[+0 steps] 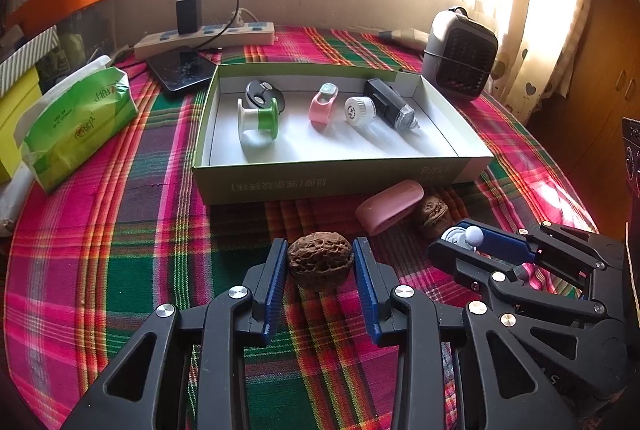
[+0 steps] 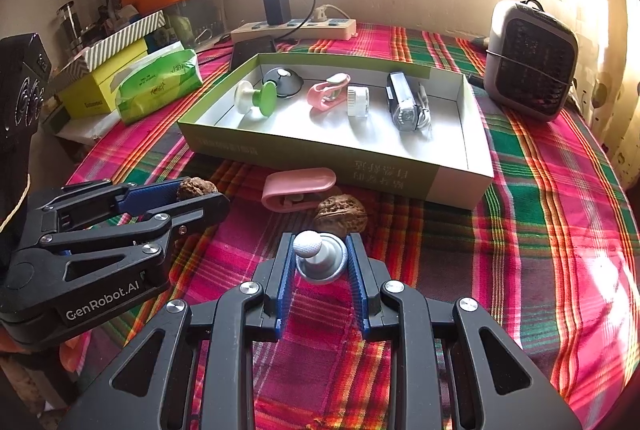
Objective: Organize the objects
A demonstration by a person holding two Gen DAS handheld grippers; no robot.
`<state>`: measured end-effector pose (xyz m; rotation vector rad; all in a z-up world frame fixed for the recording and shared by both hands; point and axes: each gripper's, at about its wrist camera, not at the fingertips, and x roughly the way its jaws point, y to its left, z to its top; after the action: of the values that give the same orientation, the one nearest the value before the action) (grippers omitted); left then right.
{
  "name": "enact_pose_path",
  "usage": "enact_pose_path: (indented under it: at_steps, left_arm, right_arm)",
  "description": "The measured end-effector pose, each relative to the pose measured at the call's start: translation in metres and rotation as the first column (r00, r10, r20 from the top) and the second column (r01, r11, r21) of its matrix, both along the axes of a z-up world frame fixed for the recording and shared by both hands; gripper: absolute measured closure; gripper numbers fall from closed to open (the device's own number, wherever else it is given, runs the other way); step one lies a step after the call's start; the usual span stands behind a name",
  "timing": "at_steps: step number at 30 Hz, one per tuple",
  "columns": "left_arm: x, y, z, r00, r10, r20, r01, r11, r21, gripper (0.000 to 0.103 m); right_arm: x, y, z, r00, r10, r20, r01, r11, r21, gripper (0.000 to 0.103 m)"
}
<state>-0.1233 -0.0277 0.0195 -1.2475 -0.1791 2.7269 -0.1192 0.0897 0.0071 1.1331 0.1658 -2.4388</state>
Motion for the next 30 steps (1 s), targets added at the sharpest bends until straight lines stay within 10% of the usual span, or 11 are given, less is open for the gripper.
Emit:
enact_pose_path:
  at_steps: [30]
  left_arm:
    - [-0.02, -0.06, 0.027, 0.999, -0.022, -0.043, 0.022, 1.0, -0.003, 0.072]
  right_arm:
    - [-0.023, 0.014, 0.026, 0.999, -0.017, -0.041, 0.015, 0.998, -0.055, 0.076]
